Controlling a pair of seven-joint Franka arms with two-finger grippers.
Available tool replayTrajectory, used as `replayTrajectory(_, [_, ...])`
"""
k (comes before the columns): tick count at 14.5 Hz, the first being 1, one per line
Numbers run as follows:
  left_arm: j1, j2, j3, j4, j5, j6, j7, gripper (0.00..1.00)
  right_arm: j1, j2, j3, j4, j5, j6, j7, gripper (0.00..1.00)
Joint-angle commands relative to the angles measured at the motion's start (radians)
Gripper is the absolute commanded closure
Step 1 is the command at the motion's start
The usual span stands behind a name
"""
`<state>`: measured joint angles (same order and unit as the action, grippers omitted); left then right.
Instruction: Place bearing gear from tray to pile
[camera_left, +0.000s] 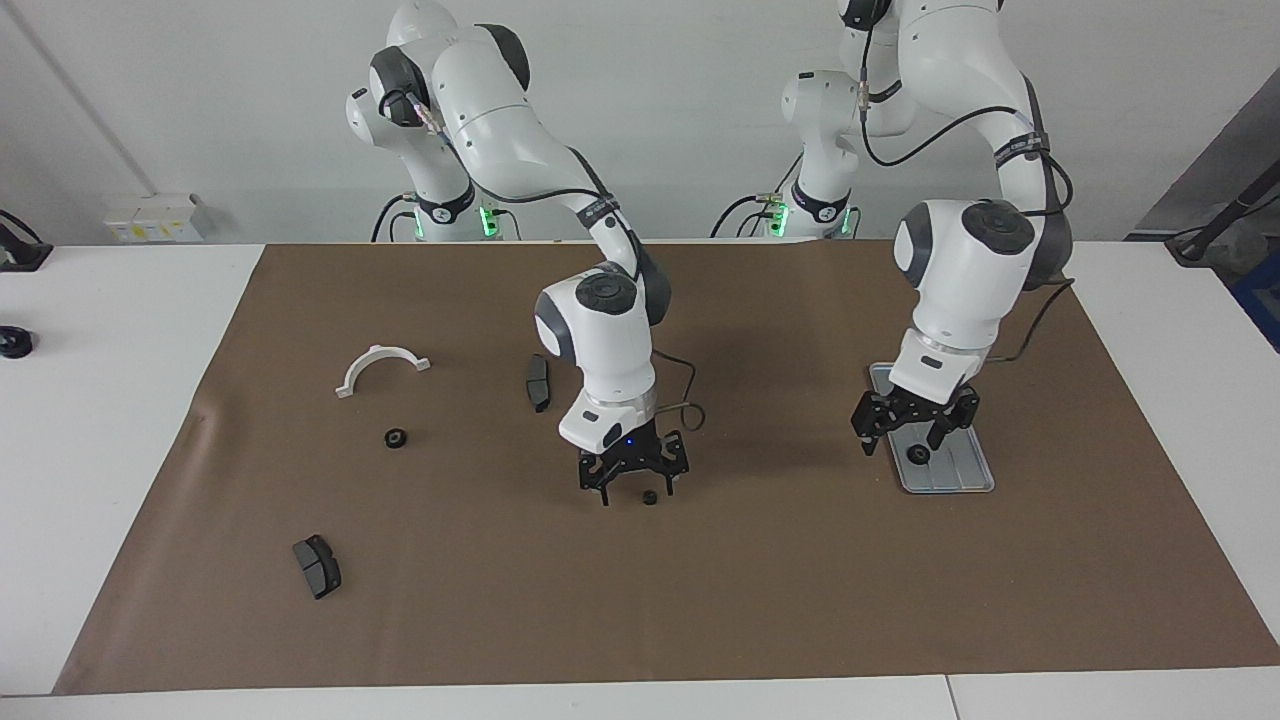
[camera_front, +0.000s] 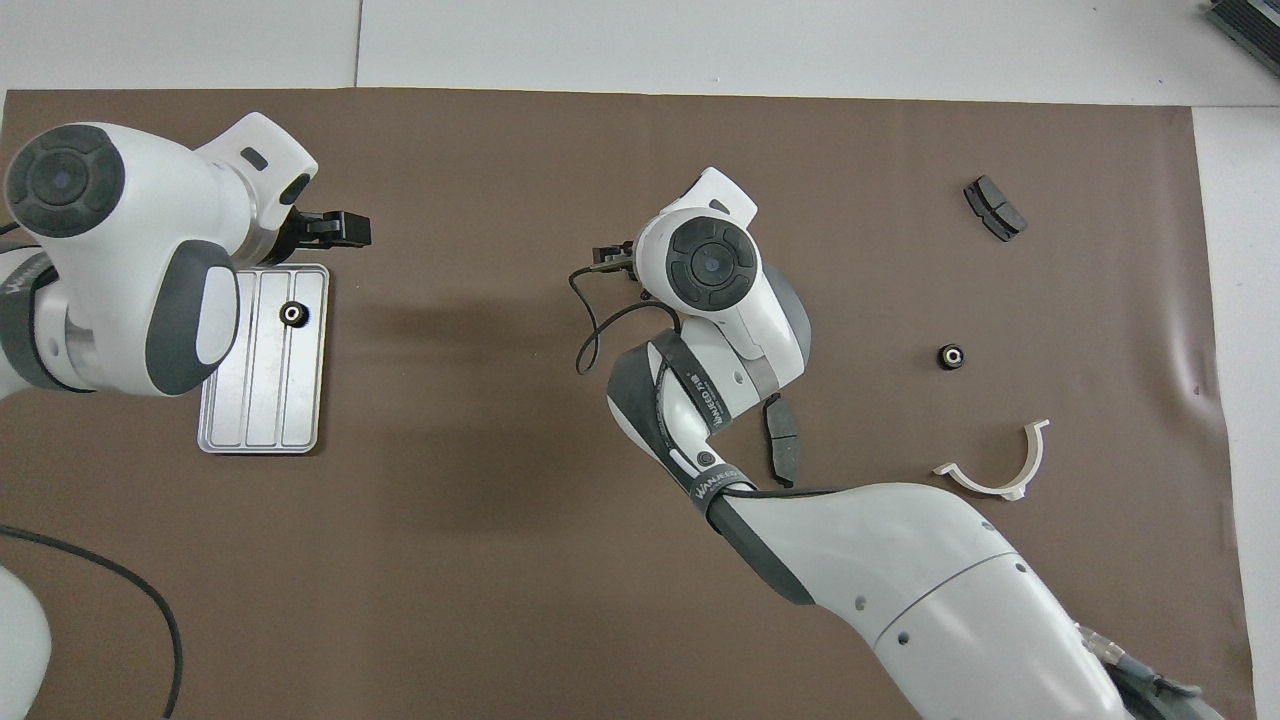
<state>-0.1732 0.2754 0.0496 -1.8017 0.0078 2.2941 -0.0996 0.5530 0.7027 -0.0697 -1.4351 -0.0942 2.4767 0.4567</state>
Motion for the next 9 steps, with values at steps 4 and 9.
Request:
replayTrajectory(4, [0.104,-0.036,-0.014,-0.174,-0.035,0.139,0.162,0.00,0.045,0.064,0.001,0.033,-0.050,0.010,0.013,0.10])
replayTrajectory(9, [0.132,0.005,-0.014,-0.218,-0.109,0.191,0.164,0.00,0.039,0.064,0.001,0.036,-0.052,-0.005,0.011,0.54])
